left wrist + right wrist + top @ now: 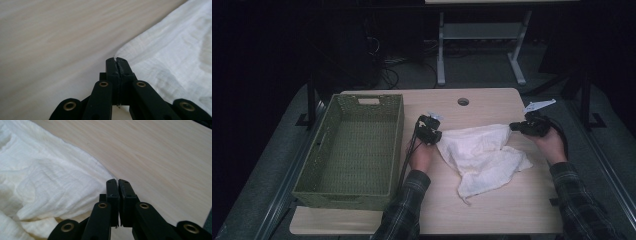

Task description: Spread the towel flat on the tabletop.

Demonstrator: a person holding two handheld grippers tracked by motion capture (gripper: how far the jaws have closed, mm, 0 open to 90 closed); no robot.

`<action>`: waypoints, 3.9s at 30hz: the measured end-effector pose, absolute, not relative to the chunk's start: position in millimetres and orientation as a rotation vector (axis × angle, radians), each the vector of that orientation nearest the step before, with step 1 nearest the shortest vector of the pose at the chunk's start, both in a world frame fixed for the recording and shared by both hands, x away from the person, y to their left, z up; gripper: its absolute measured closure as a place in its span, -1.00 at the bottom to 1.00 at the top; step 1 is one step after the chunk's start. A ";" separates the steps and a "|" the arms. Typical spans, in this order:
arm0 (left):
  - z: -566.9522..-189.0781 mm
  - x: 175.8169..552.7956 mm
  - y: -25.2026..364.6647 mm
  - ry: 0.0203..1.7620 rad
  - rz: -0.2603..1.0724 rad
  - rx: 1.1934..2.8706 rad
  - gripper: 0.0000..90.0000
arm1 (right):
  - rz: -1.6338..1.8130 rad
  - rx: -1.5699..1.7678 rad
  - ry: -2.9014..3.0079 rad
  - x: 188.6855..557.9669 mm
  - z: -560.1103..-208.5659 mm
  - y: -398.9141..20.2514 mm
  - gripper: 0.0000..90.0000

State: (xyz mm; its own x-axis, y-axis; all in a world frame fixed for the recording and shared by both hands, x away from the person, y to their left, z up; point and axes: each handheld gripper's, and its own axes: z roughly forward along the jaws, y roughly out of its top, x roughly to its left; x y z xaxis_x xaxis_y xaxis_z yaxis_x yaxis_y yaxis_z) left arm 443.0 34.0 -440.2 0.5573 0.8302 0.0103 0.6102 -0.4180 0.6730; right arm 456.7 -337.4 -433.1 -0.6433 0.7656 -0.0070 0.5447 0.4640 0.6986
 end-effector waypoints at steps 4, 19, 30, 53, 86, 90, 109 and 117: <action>-446.6 462.6 29.8 1.178 0.492 2.173 0.98 | 0.957 1.126 2.405 462.6 -437.3 -336.7 0.94; -426.3 438.0 25.0 1.076 0.331 2.165 0.41 | 1.055 1.150 2.395 441.1 -433.6 -351.2 0.64; -425.3 385.7 30.1 0.975 0.223 2.196 0.41 | 1.044 1.133 2.446 403.6 -432.4 -349.8 0.58; -460.7 315.7 14.9 0.771 0.049 2.314 0.20 | 0.912 1.279 2.498 346.8 -454.6 -371.3 0.52; -407.5 281.4 52.5 0.812 0.256 2.262 0.93 | 1.004 1.029 2.595 293.8 -436.0 -352.6 0.94; -411.5 273.4 57.7 0.831 0.241 2.287 0.93 | 1.020 0.994 2.620 280.5 -438.1 -348.7 0.94; -431.5 253.5 63.7 0.886 0.212 2.339 0.60 | 1.006 0.959 2.720 239.7 -453.8 -345.9 0.79; -434.7 265.7 60.1 0.892 0.216 2.301 0.40 | 1.009 0.977 2.666 252.9 -449.8 -341.8 0.44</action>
